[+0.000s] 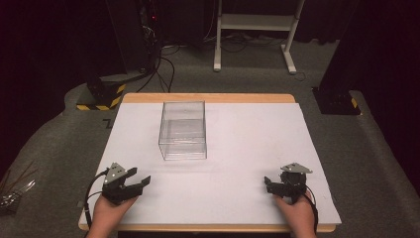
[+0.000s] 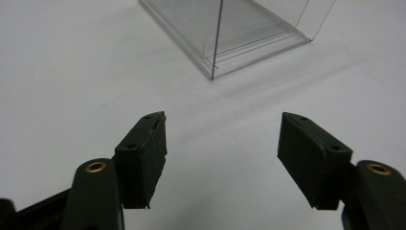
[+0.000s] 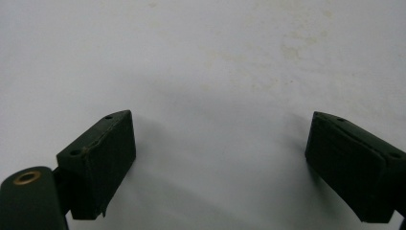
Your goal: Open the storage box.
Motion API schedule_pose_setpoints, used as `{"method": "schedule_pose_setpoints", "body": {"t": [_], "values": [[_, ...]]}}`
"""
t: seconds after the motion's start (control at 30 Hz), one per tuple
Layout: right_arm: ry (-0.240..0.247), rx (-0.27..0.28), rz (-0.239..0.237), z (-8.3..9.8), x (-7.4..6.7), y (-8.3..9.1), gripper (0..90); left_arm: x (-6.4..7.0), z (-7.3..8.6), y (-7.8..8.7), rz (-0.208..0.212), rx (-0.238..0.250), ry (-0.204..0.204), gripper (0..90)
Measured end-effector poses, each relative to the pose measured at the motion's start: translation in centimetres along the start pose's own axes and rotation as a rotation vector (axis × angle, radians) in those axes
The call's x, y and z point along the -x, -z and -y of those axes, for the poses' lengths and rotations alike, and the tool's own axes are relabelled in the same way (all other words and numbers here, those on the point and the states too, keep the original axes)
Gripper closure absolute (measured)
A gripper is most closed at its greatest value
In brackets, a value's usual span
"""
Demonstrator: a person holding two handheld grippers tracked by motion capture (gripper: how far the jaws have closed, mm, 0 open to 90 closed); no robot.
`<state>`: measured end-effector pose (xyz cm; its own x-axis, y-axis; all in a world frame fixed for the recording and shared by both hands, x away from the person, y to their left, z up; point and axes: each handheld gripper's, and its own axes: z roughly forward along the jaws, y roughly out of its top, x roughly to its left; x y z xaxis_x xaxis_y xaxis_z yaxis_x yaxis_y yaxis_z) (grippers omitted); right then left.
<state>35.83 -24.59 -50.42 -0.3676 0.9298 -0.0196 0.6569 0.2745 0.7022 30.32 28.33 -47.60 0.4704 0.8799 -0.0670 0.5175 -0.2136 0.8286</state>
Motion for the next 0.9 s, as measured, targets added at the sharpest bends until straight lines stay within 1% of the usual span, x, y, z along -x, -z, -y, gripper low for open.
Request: {"method": "schedule_pose_setpoints", "body": {"t": [0.1, 0.17, 0.2, 0.27, 0.33, 0.37, 0.4, 0.43, 0.57, 0.63, 0.73, 0.8, 0.87, 0.9], "values": [[0.0, 0.0, 0.0, 0.0, 0.0, 0.0, 10.1, 0.4, -0.1, -0.1, 0.005, 0.008, -0.015, 34.1], [0.0, 0.0, 0.0, 0.0, 0.0, 0.0, 10.1, 0.6, -0.2, -0.2, 0.006, 0.009, -0.016, 34.2], [0.0, 0.0, 0.0, 0.0, 0.0, 0.0, 10.1, 0.8, -0.2, -0.4, 0.016, 0.008, -0.018, 34.3], [0.0, 0.0, 0.0, 0.0, 0.0, 0.0, 10.1, 0.9, -0.2, -0.5, 0.018, 0.009, -0.024, 34.5], [0.0, 0.0, 0.0, 0.0, 0.0, 0.0, 10.1, 1.4, -0.3, -0.8, 0.033, 0.002, -0.038, 34.8], [0.0, 0.0, 0.0, 0.0, 0.0, 0.0, 10.1, 1.6, -0.4, -0.9, 0.039, 0.001, -0.036, 35.0], [0.0, 0.0, 0.0, 0.0, 0.0, 0.0, 10.1, 1.6, -0.4, -0.9, 0.039, 0.001, -0.036, 35.0], [0.0, 0.0, 0.0, 0.0, 0.0, 0.0, 10.1, 1.9, -0.5, -1.1, 0.04, 0.003, -0.042, 35.0], [0.0, 0.0, 0.0, 0.0, 0.0, 0.0, 10.1, 2.5, -0.8, -1.4, 0.055, 0.014, -0.026, 35.5], [0.0, 0.0, 0.0, 0.0, 0.0, 0.0, 10.1, 2.7, -1.0, -1.5, 0.064, 0.019, -0.029, 35.5], [0.0, 0.0, 0.0, 0.0, 0.0, 0.0, 10.1, 2.9, -1.4, -1.7, 0.08, 0.028, -0.02, 35.7], [0.0, 0.0, 0.0, 0.0, 0.0, 0.0, 10.1, 3.1, -1.7, -1.9, 0.08, 0.027, -0.035, 35.7], [0.0, 0.0, 0.0, 0.0, 0.0, 0.0, 10.1, 3.2, -1.8, -2.0, 0.087, 0.025, -0.039, 35.8], [0.001, 0.0, 0.0, 0.0, 0.0, 0.0, 10.1, 3.3, -2.0, -2.2, 0.09, 0.02, -0.049, 35.8]]}}
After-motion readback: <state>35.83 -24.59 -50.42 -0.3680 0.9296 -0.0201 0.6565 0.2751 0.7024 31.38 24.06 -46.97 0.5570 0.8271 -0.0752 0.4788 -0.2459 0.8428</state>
